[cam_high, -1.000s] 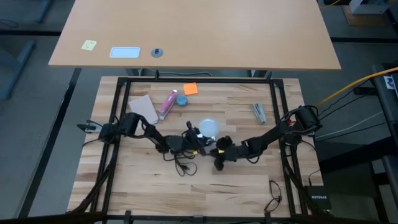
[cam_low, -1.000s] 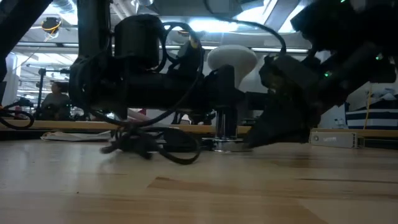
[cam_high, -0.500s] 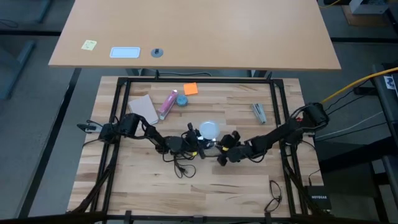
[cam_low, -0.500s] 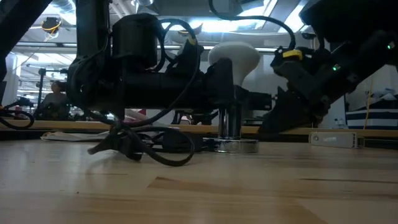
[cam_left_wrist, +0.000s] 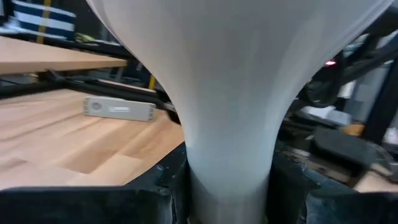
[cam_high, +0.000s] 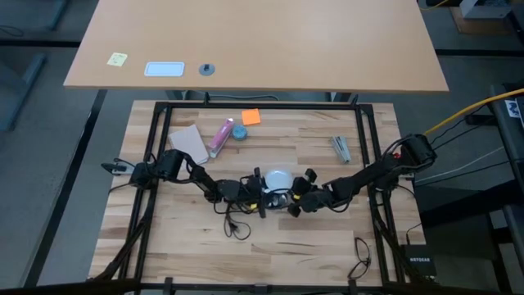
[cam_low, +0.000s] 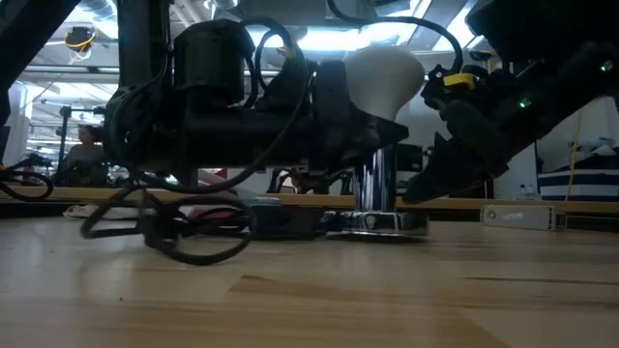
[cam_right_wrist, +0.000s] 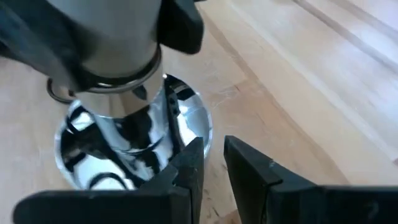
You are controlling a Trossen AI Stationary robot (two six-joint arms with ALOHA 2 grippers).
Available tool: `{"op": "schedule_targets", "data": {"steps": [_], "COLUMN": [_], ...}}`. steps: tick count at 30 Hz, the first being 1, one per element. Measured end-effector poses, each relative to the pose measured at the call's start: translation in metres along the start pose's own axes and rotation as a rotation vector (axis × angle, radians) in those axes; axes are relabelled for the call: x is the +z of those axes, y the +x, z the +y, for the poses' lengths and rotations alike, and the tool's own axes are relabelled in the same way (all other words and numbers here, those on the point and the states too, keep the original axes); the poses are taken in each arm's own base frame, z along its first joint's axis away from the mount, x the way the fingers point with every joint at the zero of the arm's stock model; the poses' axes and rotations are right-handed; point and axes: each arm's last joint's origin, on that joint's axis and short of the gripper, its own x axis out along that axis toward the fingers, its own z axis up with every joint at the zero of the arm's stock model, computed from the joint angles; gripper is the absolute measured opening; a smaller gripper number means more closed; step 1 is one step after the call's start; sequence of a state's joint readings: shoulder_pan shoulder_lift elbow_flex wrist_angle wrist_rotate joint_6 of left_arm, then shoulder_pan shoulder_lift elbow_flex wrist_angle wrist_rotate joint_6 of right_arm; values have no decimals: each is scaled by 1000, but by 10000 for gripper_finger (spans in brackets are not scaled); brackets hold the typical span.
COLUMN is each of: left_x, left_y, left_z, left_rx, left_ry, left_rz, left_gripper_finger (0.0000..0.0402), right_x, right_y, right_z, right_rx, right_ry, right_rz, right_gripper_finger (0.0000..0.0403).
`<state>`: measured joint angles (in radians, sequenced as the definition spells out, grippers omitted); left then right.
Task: Screw lightbulb
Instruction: Remove the lightbulb from the lamp
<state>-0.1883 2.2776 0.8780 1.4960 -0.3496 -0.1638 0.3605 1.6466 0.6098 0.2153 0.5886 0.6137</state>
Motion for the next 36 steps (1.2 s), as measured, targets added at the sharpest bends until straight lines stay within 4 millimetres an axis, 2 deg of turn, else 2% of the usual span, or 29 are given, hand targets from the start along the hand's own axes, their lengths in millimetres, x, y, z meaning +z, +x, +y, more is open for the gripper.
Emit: {"op": "schedule_targets", "data": {"steps": [9, 13, 17, 21, 36], "left_x": [0, 0, 0, 0, -2], "left_y": [0, -1, 0, 0, 0], "left_z": [-3, -6, -5, -5, -4], "left_rx": [-112, -145, -146, -143, -79], "left_ry": [-26, -28, -5, 3, 75], "left_rz": [16, 21, 19, 23, 47], "left_gripper_finger": [139, 139, 139, 139, 139], "right_x": [1, -2, -13, -19, -29], "right_y": [2, 7, 17, 22, 11], "right_z": [-4, -4, 2, 8, 27], "right_rx": [-33, -7, 87, 121, 171], "right_ry": [-120, -121, -69, -56, 81], "right_rz": [-2, 27, 89, 74, 33], "right_gripper_finger": [74, 74, 74, 74, 73]}}
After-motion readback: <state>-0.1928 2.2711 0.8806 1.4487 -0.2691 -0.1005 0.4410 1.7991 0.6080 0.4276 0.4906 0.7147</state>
